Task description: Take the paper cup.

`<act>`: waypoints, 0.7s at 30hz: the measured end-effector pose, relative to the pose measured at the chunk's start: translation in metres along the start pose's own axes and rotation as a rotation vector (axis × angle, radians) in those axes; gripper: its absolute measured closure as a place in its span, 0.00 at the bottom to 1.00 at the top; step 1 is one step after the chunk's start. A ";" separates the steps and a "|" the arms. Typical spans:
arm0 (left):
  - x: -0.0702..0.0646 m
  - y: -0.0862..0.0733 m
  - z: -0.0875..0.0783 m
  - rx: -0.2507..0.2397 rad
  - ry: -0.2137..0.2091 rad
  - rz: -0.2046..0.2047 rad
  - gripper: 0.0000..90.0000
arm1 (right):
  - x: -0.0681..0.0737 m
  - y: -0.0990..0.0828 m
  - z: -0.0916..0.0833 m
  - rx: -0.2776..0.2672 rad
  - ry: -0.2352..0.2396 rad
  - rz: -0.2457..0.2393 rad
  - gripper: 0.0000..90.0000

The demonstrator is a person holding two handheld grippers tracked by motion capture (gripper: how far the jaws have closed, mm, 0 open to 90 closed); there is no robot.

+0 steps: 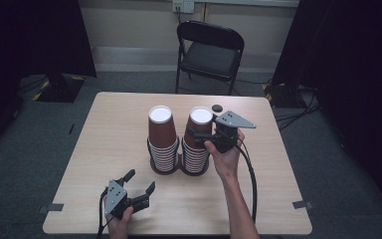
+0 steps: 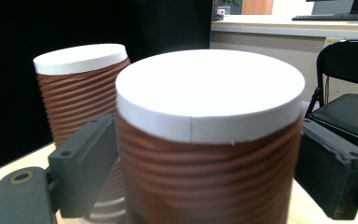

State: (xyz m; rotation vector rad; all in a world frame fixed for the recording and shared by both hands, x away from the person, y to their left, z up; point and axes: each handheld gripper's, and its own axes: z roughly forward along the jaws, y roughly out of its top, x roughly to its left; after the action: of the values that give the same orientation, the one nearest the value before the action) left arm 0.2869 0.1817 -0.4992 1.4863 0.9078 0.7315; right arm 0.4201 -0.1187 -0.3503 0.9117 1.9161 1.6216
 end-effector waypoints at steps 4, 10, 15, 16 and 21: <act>0.000 0.000 0.000 0.002 0.004 0.000 0.19 | -0.002 -0.004 0.007 0.024 -0.004 0.006 0.14; 0.000 0.000 0.000 0.004 0.004 0.008 0.19 | -0.006 -0.013 0.016 0.082 0.010 0.050 0.13; -0.001 0.000 0.000 0.004 0.004 0.010 0.19 | -0.007 -0.019 0.018 0.095 0.004 0.048 0.12; -0.001 0.000 0.000 0.003 0.005 0.011 0.19 | -0.007 -0.020 0.019 0.101 0.001 0.049 0.11; -0.001 0.000 0.000 0.003 0.003 0.012 0.19 | -0.007 -0.024 0.019 0.109 0.000 0.047 0.11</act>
State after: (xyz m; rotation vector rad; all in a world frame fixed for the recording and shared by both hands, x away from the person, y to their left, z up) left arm 0.2867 0.1810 -0.4991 1.4949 0.9034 0.7415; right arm 0.4338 -0.1127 -0.3777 1.0067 2.0137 1.5564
